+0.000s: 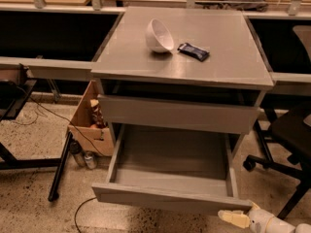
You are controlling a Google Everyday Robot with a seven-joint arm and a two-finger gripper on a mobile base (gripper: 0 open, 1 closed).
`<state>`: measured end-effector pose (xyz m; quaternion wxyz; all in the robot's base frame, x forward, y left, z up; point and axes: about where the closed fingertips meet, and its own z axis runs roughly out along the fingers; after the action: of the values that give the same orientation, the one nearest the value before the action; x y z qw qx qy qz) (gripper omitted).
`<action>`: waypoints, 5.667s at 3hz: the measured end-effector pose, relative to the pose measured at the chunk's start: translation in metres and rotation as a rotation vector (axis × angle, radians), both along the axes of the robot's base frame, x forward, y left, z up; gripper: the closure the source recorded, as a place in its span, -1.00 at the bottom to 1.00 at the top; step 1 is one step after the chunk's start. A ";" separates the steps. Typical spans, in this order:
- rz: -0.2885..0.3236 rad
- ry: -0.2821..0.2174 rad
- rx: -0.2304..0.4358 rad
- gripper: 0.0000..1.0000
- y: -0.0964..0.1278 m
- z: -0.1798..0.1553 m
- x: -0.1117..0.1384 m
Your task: Close middle drawer
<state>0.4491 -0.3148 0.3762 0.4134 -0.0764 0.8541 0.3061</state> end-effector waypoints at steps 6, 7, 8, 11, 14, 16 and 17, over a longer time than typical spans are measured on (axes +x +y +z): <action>-0.060 0.046 0.079 -1.00 0.021 0.012 0.076; -0.060 0.046 0.079 -1.00 0.021 0.012 0.076; -0.065 0.062 0.089 -1.00 0.029 0.016 0.095; -0.099 0.065 0.096 -1.00 0.021 0.026 0.120; -0.120 0.096 0.082 -1.00 0.025 0.027 0.150; -0.225 0.188 0.045 -1.00 0.000 0.007 0.188; -0.225 0.188 0.045 -1.00 0.000 0.007 0.188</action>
Offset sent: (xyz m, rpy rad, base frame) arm 0.0499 0.0168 -0.0138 0.0815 0.0163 -0.0387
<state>0.6368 -0.3146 0.3828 0.3650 0.0583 0.8851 0.2827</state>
